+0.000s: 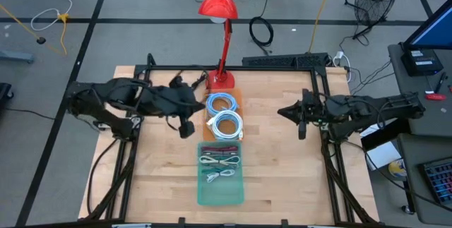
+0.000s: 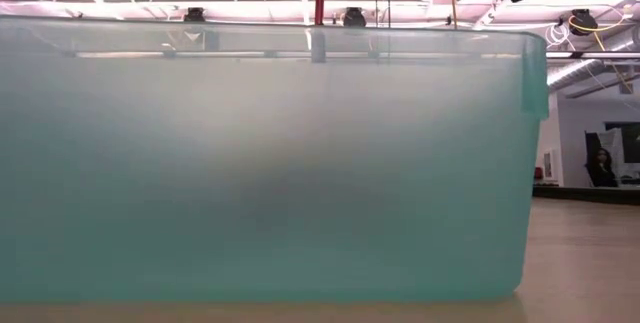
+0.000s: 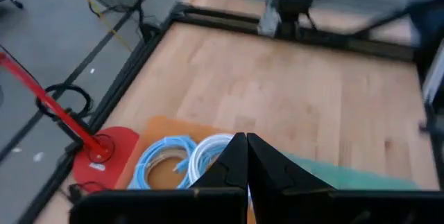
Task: Sort cables
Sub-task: Adjust the blue bin
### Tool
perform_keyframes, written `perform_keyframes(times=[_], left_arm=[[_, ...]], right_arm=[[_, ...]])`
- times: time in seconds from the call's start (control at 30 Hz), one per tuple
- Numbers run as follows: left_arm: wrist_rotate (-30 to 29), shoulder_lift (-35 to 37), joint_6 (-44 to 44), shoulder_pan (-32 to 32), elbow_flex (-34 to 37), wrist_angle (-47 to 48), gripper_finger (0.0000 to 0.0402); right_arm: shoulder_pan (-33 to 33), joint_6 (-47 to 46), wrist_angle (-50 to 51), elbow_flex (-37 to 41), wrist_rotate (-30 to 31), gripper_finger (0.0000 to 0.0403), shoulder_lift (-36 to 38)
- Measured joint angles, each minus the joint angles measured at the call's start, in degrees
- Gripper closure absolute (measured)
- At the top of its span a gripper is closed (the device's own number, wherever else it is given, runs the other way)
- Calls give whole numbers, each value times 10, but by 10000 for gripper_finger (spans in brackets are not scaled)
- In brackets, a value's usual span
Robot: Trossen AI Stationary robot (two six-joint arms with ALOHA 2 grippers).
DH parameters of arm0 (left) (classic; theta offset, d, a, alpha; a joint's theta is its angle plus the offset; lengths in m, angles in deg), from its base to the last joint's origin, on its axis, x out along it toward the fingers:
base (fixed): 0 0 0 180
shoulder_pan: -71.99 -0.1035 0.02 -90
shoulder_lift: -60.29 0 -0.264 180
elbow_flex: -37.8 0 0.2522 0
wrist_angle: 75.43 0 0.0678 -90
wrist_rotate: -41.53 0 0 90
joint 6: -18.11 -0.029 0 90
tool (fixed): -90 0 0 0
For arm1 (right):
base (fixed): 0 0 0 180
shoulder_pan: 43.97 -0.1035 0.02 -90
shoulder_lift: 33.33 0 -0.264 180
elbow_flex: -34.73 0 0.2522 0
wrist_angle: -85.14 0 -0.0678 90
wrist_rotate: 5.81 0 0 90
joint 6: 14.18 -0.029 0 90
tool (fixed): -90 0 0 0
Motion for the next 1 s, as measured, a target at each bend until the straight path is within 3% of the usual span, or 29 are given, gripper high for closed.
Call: perform_keyframes(times=[0.23, 0.37, 0.5, 0.63, 0.8, 0.93, 1.0], left_arm=[[19, 152, 72, -10, 275, -232, 402], [25, 211, 124, -11, 411, -358, 402], [25, 249, 155, -11, 488, -443, 402], [24, 267, 150, -11, 515, -443, 402], [22, 286, 163, -23, 538, -412, 402], [27, 293, 256, -30, 581, -375, 402], [58, 291, 309, -21, 623, -359, 402]], right_arm=[[1, 29, 12, 18, -3, 403, 32], [1, 16, -36, 89, 14, 403, 90], [1, -14, -122, 186, 29, 403, 173], [1, -22, -179, 262, 51, 403, 245], [1, -42, -179, 311, 90, 403, 300], [1, -50, -178, 325, 91, 403, 309], [1, -50, -180, 325, 90, 403, 307]])
